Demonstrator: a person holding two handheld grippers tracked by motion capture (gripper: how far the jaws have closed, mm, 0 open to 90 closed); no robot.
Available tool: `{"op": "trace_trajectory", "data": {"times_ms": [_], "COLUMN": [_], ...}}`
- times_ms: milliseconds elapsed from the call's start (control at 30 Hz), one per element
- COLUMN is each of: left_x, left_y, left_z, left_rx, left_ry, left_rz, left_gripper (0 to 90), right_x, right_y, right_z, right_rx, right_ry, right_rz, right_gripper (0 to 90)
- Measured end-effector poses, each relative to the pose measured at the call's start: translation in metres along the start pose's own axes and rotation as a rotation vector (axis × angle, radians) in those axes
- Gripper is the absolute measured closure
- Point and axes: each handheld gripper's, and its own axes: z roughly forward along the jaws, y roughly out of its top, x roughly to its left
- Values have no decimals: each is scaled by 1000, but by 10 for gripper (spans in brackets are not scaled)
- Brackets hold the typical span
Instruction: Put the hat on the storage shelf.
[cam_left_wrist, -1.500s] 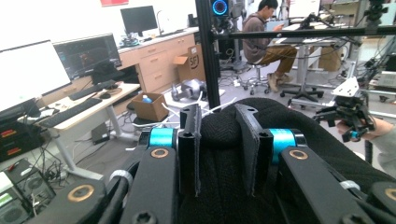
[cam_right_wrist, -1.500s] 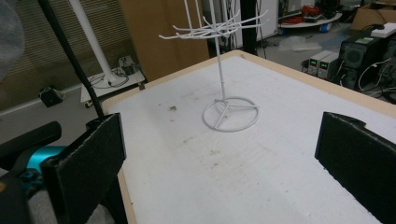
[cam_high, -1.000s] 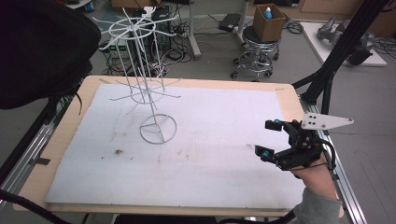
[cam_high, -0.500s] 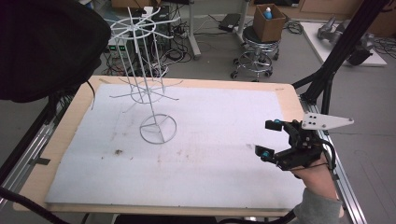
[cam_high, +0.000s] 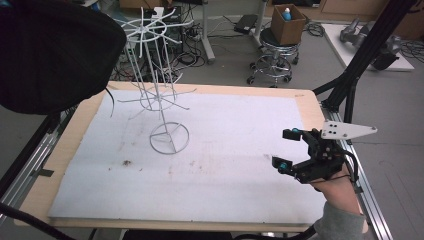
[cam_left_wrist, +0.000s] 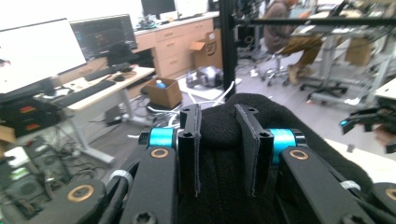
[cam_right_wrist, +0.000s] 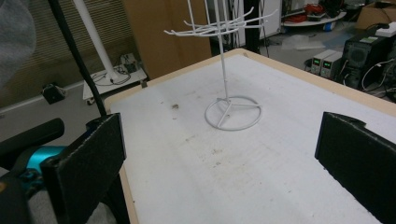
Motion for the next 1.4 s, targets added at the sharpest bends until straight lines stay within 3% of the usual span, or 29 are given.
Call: {"op": "trace_trajectory", "data": {"times_ms": [767, 1400], "left_x": [10, 13], "left_y": [-64, -105], "left_z": [6, 16], "left_rx": [-12, 34], "left_ry": [-31, -68], "left_rz": [-84, -82], "left_gripper": [709, 698], "right_x": [3, 6], "right_y": [1, 3], "right_z": [12, 17], "right_rx": [39, 54], "right_ry": [13, 23], "right_rz": [-7, -19], "right_gripper": [8, 8]}}
